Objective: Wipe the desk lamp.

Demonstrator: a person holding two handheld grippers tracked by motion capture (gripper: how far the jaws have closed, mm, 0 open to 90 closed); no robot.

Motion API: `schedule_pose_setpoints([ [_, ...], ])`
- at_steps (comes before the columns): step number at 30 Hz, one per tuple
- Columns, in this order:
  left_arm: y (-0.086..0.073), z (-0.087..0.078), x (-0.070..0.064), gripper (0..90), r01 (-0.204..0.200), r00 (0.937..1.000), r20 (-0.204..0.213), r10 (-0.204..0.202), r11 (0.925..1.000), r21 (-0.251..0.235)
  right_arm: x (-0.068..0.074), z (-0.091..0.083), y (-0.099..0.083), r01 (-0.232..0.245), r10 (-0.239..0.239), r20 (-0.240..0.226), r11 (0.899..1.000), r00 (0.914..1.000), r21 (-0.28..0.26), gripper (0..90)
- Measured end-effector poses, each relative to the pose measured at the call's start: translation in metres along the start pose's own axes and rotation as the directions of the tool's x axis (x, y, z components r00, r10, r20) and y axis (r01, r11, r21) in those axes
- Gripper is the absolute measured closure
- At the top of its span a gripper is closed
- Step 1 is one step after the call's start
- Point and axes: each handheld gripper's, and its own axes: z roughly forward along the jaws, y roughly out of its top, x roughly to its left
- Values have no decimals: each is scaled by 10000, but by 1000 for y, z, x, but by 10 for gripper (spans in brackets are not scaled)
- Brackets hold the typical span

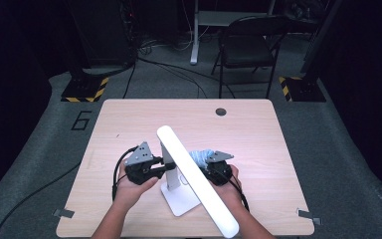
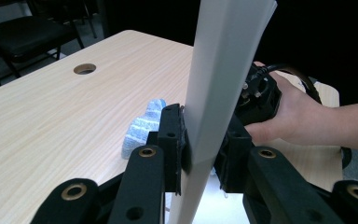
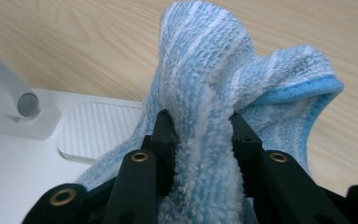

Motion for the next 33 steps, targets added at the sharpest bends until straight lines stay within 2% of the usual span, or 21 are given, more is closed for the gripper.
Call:
schedule_pose_setpoints([
  [7, 0, 1, -2, 748, -84, 10000, -22, 84, 10000, -42, 10, 0, 0, -577, 579, -89, 9982, 9983, 142, 686],
  [9, 0, 0, -3, 751, -114, 9999, -64, 114, 9999, 0, 14, 0, 1, -408, 410, -205, 9991, 9989, 113, 687],
  [10, 0, 1, -4, 752, -102, 9999, -118, 101, 9999, -42, 21, 1, 1, -303, 314, -615, 9994, 9976, 184, 687],
  [12, 0, 0, -3, 751, -97, 9999, -53, 97, 10000, -11, 34, 3, 2, -60, 79, -1010, 9998, 9949, 183, 687],
  [13, 0, 0, -3, 751, -97, 9999, -53, 97, 10000, -11, 34, 3, 2, -60, 79, -1010, 9998, 9949, 183, 687],
  [14, 0, 0, -3, 751, -100, 9999, -71, 100, 9999, -25, 47, 5, 3, 353, -329, -1489, 9993, 9883, 141, 688],
  [15, 0, 0, -3, 751, -114, 9999, -50, 114, 9999, 7, 47, 5, 3, 353, -329, -1489, 9993, 9883, 141, 688],
  [16, -1, 0, -3, 752, -102, 9999, -51, 102, 9999, -11, 60, 6, 4, 494, -470, -1159, 9986, 9922, 180, 691],
  [19, -2, 0, -3, 750, 4, 10000, -73, -5, 9999, -112, 58, 7, 4, 607, -585, -1228, 9980, 9907, 145, 693],
  [20, -2, 0, -3, 750, -37, 10000, -54, 37, 10000, -74, 51, 8, 3, 701, -689, -1379, 9975, 9880, 34, 696],
  [24, -1, 2, -7, 751, -120, 9996, -260, 119, 9999, -50, 46, 7, 4, 1010, -975, -1391, 9947, 9855, 183, 700],
  [28, -1, 1, -6, 752, -171, 9996, -222, 170, 9998, -33, 39, 7, 2, 1029, -1021, -1387, 9947, 9851, -18, 705],
  [29, -1, 1, -6, 752, -175, 9996, -201, 174, 9998, -15, 36, 6, 1, 913, -907, -1423, 9958, 9857, -20, 708],
  [30, -2, 1, -6, 752, -162, 9995, -262, 159, 9998, -110, 28, 5, 1, 731, -728, -1047, 9973, 9918, -3, 709],
  [32, -2, 1, -6, 752, -156, 9996, -242, 154, 9998, -95, 24, 4, 1, 738, -731, -944, 9973, 9928, 41, 709],
  [33, -2, 0, -5, 752, -164, 9997, -204, 164, 9999, -30, 11, 2, 0, 359, -357, -650, 9994, 9972, 21, 710],
])
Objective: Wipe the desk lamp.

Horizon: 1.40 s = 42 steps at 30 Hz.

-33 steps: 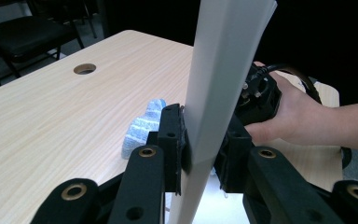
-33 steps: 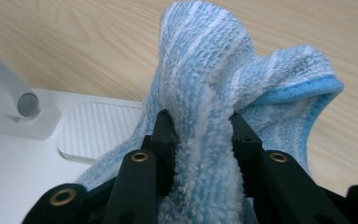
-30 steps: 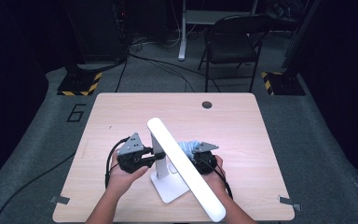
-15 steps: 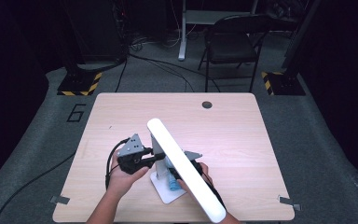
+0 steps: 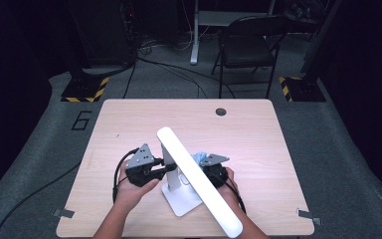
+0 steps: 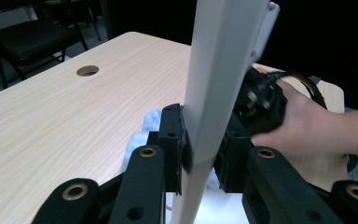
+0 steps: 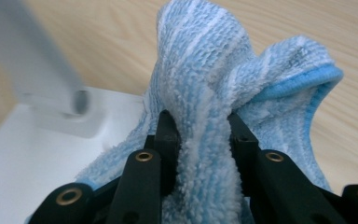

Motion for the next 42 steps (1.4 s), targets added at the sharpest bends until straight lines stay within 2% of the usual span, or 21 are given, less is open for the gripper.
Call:
schedule_pose_setpoints([
  [2, 0, 0, 0, 752, 1, 10000, -12, -1, 10000, -14, -4, -1, -1, -121, 121, 95, 9999, 9999, -76, 710],
  [4, 0, 0, 0, 752, -12, 10000, -2, 12, 10000, 49, -17, -3, -2, -461, 462, 284, 9989, 9985, -41, 706],
  [6, 0, 0, 0, 752, 56, 10000, -44, -56, 10000, -38, -26, -4, -4, -1106, 1107, 53, 9938, 9938, -93, 703],
  [7, 0, 0, 0, 752, 83, 10000, -27, -83, 10000, -33, -28, -5, -4, -1196, 1196, 126, 9928, 9927, -40, 702],
  [9, -1, 1, 1, 751, 95, 10000, -30, -95, 9999, -110, -27, -5, 1, -796, 784, 500, 9965, 9957, 234, 701],
  [15, -1, 1, 1, 751, 157, 9999, 2, -157, 9998, -110, -21, -5, 0, -944, 928, 788, 9954, 9926, 172, 702],
  [19, -1, 2, 1, 752, 169, 9999, -29, -169, 9997, -159, -25, -6, -3, -965, 964, 581, 9953, 9936, 3, 700],
  [23, -1, 1, 2, 752, 146, 9999, -68, -147, 9997, -171, -27, -6, -2, -938, 932, 437, 9955, 9947, 131, 698],
  [28, 0, 1, 2, 753, 70, 10000, -62, -71, 9999, -108, -29, -7, -4, -958, 957, 424, 9954, 9945, 17, 698],
  [30, 0, 0, 1, 757, 32, 9999, -124, -33, 10000, -54, -29, -8, -3, -959, 951, 514, 9953, 9941, 131, 699],
  [31, 1, 1, 0, 759, -60, 9998, -165, 59, 10000, -4, -28, -10, 0, -605, 572, 815, 9974, 9950, 385, 700],
  [32, 1, 1, 0, 759, -60, 9998, -165, 59, 10000, -4, -28, -10, 0, -605, 572, 815, 9974, 9950, 385, 700],
  [33, 1, 0, 0, 759, -126, 9998, -159, 127, 9999, 55, -28, -12, 1, -380, 325, 1114, 9981, 9932, 481, 701],
  [35, 1, 0, 0, 760, -92, 9997, -229, 92, 10000, -17, -33, -13, 0, -253, 126, 1637, 9968, 9864, 757, 701],
  [36, 0, 0, 1, 760, -47, 9998, -215, 47, 10000, -11, -37, -13, -1, -336, 186, 1727, 9958, 9848, 846, 701],
  [37, 0, -1, 2, 759, -71, 9997, -215, 71, 10000, 2, -45, -15, -3, -672, 498, 1754, 9932, 9832, 949, 700],
  [38, 0, -1, 3, 759, -57, 9997, -246, 57, 10000, 9, -45, -15, -3, -672, 498, 1754, 9932, 9832, 949, 700],
  [39, -1, -1, 3, 758, 18, 9997, -245, -20, 10000, -52, -54, -19, -4, -1198, 1060, 1532, 9893, 9825, 833, 697],
  [40, -1, -2, 4, 758, 16, 9998, -208, -16, 10000, -3, -54, -19, -4, -1198, 1060, 1532, 9893, 9825, 833, 697],
  [41, -1, -2, 4, 757, -24, 9998, -205, 23, 10000, -9, -61, -24, -2, -1387, 1308, 1225, 9886, 9838, 582, 692],
  [42, -1, -2, 4, 757, 20, 9998, -188, -20, 10000, -18, -61, -24, -2, -1387, 1308, 1225, 9886, 9838, 582, 692],
])
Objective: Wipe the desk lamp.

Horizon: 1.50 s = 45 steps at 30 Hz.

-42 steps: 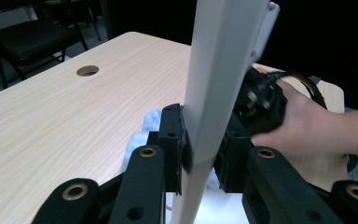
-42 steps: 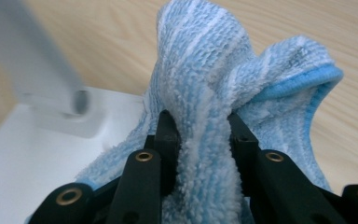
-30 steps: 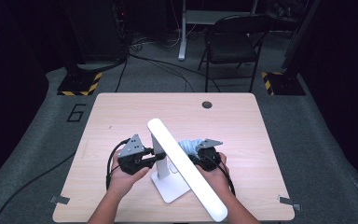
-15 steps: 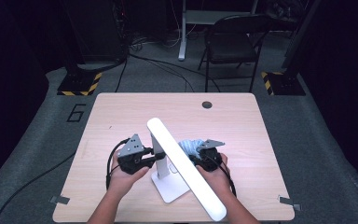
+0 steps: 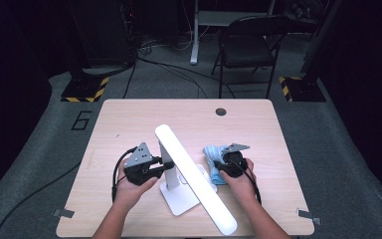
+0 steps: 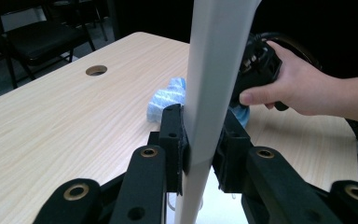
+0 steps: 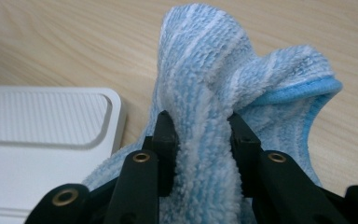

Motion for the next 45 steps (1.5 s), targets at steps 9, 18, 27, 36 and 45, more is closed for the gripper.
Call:
schedule_pose_setpoints([
  [9, -1, 1, 2, 750, 106, 9999, 58, -105, 9999, -132, 8, 21, 1, 626, -614, -802, 9980, 9949, 128, 667],
  [18, 0, -1, -1, 760, 65, 9984, -553, -69, 10000, -59, 9, 30, 3, -357, 372, -1027, 9992, 9940, 168, 664],
  [27, 0, -2, -2, 756, 109, 9963, -850, -105, 9999, 50, 11, 20, -7, -395, 443, -1571, 9987, 9866, 336, 697],
  [36, 0, -2, -3, 751, 194, 9945, -1031, -191, 9998, 19, 14, -2, -23, 181, -55, -1878, 9977, 9822, 656, 701],
  [45, -1, -2, -1, 751, 101, 9960, -891, -100, 9999, 3, 15, -25, -50, 226, -136, -2091, 9989, 9778, 409, 698],
])
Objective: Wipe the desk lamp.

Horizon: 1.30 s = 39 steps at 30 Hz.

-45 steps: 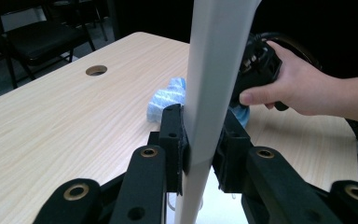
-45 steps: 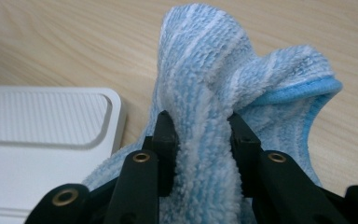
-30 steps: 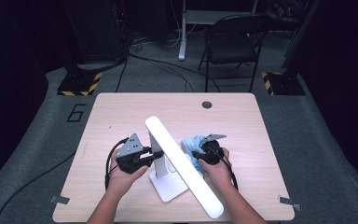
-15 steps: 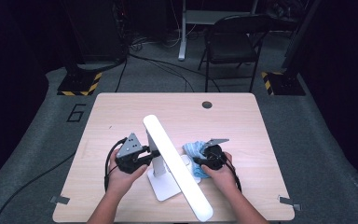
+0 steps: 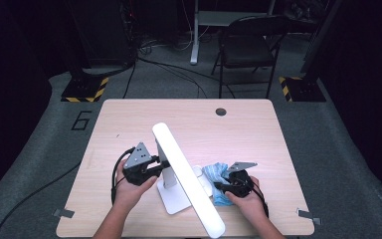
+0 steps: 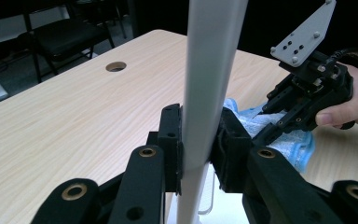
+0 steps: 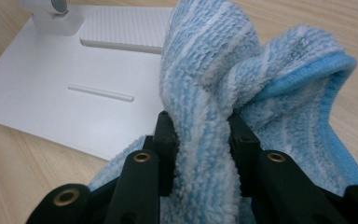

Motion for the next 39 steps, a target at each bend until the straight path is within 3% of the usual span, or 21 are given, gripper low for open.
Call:
schedule_pose_setpoints([
  [12, -1, 0, 7, 754, 86, 9971, 753, -89, 10000, 49, 0, 5, 5, -199, 202, 178, 9997, 9996, -142, 687],
  [24, -1, 0, 8, 754, 101, 9962, 871, -102, 9999, 13, -7, 19, 19, -454, 460, 231, 9987, 9987, -239, 680],
  [28, -1, 0, 7, 754, 145, 9949, 997, -151, 9999, 73, -10, 27, 24, -609, 625, 266, 9965, 9977, -570, 680],
  [30, -1, 0, 7, 754, 159, 9950, 985, -167, 9998, 88, -10, 28, 25, -801, 814, 242, 9955, 9964, -504, 680],
  [36, -1, 1, 7, 754, 96, 9940, 1088, -102, 9999, 61, -11, 38, 38, -593, 614, 523, 9974, 9967, -422, 681],
  [39, -1, 1, 7, 754, 50, 9935, 1139, -56, 10000, 52, -13, 46, 47, -844, 867, 514, 9954, 9949, -457, 681],
])
